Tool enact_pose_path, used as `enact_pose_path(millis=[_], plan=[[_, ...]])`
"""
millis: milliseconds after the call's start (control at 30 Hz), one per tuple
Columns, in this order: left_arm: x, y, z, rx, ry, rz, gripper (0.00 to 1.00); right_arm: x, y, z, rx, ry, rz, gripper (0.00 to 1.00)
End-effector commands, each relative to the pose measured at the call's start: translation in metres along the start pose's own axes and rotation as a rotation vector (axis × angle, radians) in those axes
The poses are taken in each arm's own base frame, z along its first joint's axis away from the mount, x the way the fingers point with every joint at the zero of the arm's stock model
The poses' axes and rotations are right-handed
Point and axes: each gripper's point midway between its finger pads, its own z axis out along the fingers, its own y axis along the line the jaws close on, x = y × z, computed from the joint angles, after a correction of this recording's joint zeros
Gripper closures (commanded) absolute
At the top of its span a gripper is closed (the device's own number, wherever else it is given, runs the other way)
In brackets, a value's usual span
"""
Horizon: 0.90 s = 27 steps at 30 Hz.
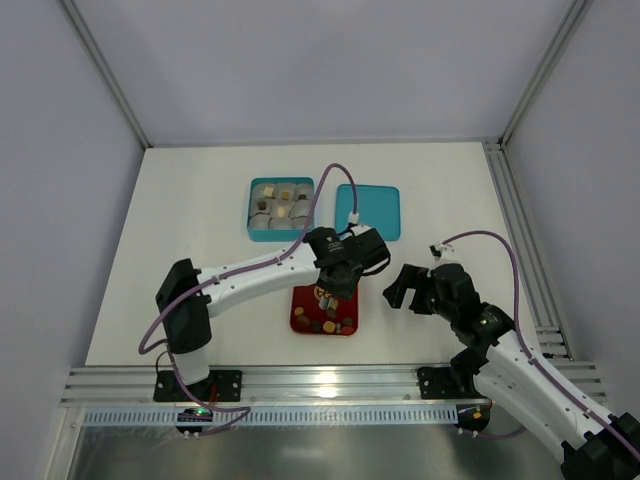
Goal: Pack the chocolate
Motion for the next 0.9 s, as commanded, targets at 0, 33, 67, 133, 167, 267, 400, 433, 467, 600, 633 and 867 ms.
enact_pose_path(millis=[0, 33, 67, 133, 167, 267, 400, 433, 467, 600, 633, 867], plan=[[-0.0198, -0.0037, -0.0048, 0.010, -0.062, -0.045, 0.58, -0.0063, 0.0054, 0.0001, -0.027, -0.032, -0.008, 0.00], [-0.0201, -0.0038, -0.0042, 0.009, -0.063, -0.045, 0.58, -0.0067, 0.0052, 0.0000, -0.026, -0.034, -0.011, 0.00], [-0.0203, -0.0040, -0.0040, 0.009, -0.063, -0.045, 0.58, -0.0034, 0.0098, -0.0009, -0.052, -0.016, -0.010, 0.00], [-0.0196, -0.0034, -0.0034, 0.007, -0.059, -0.044, 0.58, -0.0035, 0.0103, -0.0009, -0.055, -0.016, -0.009, 0.00], [-0.0194, -0.0035, -0.0029, 0.006, -0.058, -0.044, 0.58, -0.0032, 0.0101, -0.0010, -0.054, -0.015, -0.009, 0.00], [-0.0179, -0.0032, -0.0019, 0.005, -0.053, -0.042, 0.58, -0.0031, 0.0103, -0.0008, -0.055, -0.014, -0.010, 0.00], [-0.0172, -0.0027, -0.0016, 0.003, -0.051, -0.040, 0.59, -0.0030, 0.0101, -0.0004, -0.054, -0.013, -0.012, 0.00], [-0.0168, -0.0029, -0.0006, 0.002, -0.048, -0.039, 0.59, -0.0030, 0.0102, -0.0002, -0.054, -0.013, -0.012, 0.00], [-0.0171, -0.0030, -0.0005, 0.002, -0.050, -0.038, 0.60, -0.0028, 0.0100, 0.0000, -0.053, -0.011, -0.012, 0.00], [-0.0158, -0.0025, 0.0020, -0.003, -0.042, -0.036, 0.61, -0.0024, 0.0101, 0.0001, -0.054, -0.009, -0.012, 0.00], [-0.0164, -0.0024, 0.0017, -0.004, -0.044, -0.037, 0.61, -0.0021, 0.0099, 0.0001, -0.053, -0.008, -0.012, 0.00], [-0.0160, -0.0017, 0.0027, -0.006, -0.042, -0.034, 0.64, -0.0023, 0.0099, 0.0005, -0.053, -0.008, -0.013, 0.00]])
